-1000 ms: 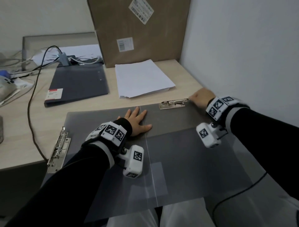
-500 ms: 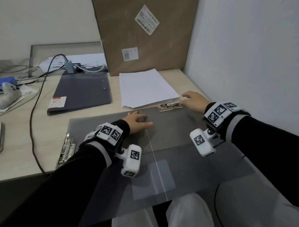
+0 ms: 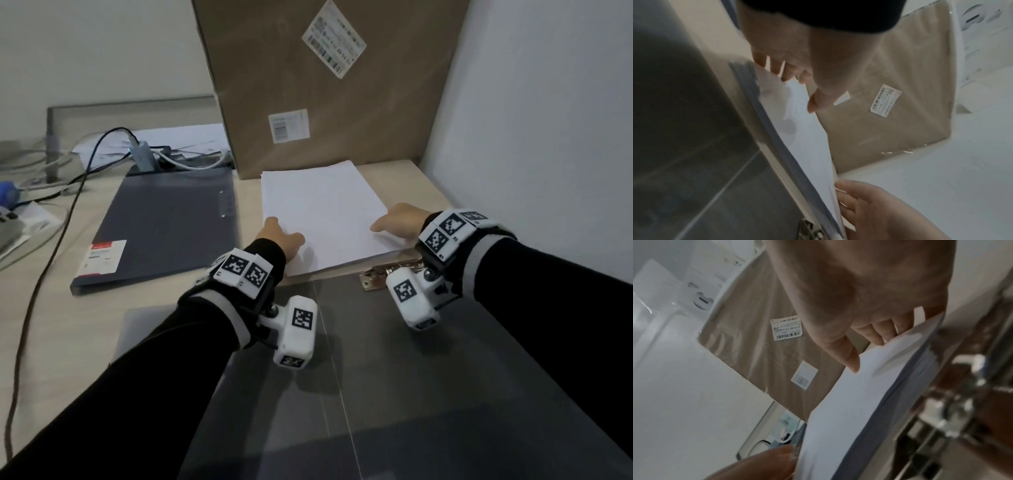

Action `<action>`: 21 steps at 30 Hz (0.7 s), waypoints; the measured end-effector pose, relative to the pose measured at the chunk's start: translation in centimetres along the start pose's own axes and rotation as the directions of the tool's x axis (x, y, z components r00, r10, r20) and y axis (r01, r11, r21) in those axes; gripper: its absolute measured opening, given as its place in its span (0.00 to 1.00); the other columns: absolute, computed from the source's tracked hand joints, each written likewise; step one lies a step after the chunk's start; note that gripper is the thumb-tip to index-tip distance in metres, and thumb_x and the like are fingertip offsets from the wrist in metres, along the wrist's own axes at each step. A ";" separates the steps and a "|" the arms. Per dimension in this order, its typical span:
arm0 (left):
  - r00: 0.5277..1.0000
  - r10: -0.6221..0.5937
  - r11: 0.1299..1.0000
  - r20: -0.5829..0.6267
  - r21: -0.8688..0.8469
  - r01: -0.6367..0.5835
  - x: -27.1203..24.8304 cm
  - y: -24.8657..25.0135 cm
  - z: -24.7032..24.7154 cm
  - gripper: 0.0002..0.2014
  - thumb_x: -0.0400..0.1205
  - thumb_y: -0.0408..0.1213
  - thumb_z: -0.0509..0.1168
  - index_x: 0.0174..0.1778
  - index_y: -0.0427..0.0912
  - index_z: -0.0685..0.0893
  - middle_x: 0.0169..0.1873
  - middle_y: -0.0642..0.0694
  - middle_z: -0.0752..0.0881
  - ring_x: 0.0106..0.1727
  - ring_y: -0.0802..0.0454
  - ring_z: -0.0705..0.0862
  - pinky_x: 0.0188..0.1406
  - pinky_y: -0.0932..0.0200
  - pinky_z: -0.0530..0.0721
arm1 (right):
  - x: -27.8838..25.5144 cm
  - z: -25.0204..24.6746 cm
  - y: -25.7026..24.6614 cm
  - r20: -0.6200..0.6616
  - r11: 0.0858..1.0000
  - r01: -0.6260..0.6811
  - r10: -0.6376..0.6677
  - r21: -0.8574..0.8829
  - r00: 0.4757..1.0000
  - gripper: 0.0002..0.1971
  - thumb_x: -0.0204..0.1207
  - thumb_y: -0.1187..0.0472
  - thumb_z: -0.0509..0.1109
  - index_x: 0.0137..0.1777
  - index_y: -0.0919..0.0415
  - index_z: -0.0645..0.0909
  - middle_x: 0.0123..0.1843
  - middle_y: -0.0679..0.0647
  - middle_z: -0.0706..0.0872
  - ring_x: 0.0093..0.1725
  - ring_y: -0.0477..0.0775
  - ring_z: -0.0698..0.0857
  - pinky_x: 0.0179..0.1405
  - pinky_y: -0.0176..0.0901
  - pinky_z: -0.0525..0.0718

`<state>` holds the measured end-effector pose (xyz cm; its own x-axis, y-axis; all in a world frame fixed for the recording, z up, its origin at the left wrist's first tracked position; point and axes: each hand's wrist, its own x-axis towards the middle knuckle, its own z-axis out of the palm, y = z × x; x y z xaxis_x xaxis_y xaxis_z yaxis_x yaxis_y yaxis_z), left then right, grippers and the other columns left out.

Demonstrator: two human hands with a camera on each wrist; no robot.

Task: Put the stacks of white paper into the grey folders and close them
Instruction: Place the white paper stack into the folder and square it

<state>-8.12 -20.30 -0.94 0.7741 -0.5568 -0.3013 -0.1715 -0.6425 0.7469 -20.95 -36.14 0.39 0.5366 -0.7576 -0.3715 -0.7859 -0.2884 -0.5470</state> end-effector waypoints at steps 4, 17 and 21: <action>0.999 -0.020 0.999 -0.027 0.030 0.021 1.0 0.6 0.2 0.37 0.79 0.44 0.65 0.81 0.39 0.57 0.77 0.40 0.69 0.75 0.39 0.71 0.64 0.54 0.72 | 0.9 1.2 0.3 0.036 0.999 0.013 -0.015 0.048 0.999 0.28 0.78 0.56 0.67 0.75 0.70 0.68 0.66 0.60 0.77 0.64 0.60 0.77 0.61 0.46 0.75; 0.995 -0.071 0.978 -0.072 -0.201 0.055 2.6 2.6 -0.8 0.33 0.77 0.40 0.67 0.76 0.32 0.65 0.72 0.35 0.76 0.68 0.35 0.79 0.69 0.43 0.79 | 0.3 3.4 0.6 0.036 0.957 0.031 -0.022 -0.290 0.999 0.39 0.79 0.45 0.60 0.82 0.69 0.52 0.82 0.63 0.58 0.81 0.63 0.62 0.78 0.50 0.65; 0.992 -0.112 0.992 -0.057 0.053 0.115 2.7 1.9 -0.6 0.22 0.85 0.33 0.58 0.74 0.28 0.69 0.74 0.33 0.73 0.75 0.37 0.72 0.71 0.52 0.71 | 1.0 4.1 0.7 0.009 0.921 0.017 -0.014 -0.388 1.000 0.42 0.81 0.43 0.56 0.83 0.70 0.45 0.84 0.66 0.50 0.84 0.65 0.54 0.82 0.57 0.58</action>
<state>-6.04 -22.68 0.01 0.8219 -0.4505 -0.3487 -0.1134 -0.7292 0.6748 -19.69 -34.70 -3.40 0.5506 -0.7479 -0.3707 -0.8344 -0.5058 -0.2188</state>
